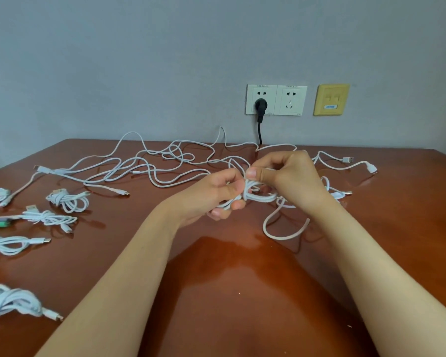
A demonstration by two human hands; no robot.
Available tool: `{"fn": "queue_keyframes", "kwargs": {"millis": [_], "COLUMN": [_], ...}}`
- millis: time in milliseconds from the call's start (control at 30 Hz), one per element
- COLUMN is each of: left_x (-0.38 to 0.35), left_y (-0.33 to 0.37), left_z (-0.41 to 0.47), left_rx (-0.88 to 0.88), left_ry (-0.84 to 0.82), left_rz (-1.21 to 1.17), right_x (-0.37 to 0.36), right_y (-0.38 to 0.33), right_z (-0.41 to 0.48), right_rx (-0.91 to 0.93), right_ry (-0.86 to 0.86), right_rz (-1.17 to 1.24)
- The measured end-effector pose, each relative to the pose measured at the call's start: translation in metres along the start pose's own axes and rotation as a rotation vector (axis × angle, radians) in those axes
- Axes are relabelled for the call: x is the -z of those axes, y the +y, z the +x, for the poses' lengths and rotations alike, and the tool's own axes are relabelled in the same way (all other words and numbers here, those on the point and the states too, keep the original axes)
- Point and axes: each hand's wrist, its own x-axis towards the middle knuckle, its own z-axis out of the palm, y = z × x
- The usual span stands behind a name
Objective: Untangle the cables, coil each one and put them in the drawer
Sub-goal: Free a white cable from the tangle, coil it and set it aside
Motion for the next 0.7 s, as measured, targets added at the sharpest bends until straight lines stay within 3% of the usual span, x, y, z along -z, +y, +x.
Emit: {"fn": "queue_keyframes", "kwargs": {"millis": [200, 300, 467, 700], "left_x": [-0.014, -0.017, -0.014, -0.011], "left_y": [0.007, 0.013, 0.016, 0.011], "left_z": [-0.002, -0.004, -0.002, 0.009], "left_rx": [-0.025, -0.052, -0.083, -0.118], "left_ry": [-0.109, -0.095, 0.132, 0.402], "left_rz": [0.003, -0.051, -0.193, -0.349], "right_x": [0.012, 0.012, 0.0, -0.03], "right_y": [-0.001, 0.008, 0.009, -0.002], "right_z": [-0.004, -0.003, -0.001, -0.006], "right_rx": [-0.588, -0.726, -0.544, -0.224], "right_ry": [-0.317, -0.256, -0.185, 0.045], "right_rz": [0.561, 0.732, 0.697, 0.309]}}
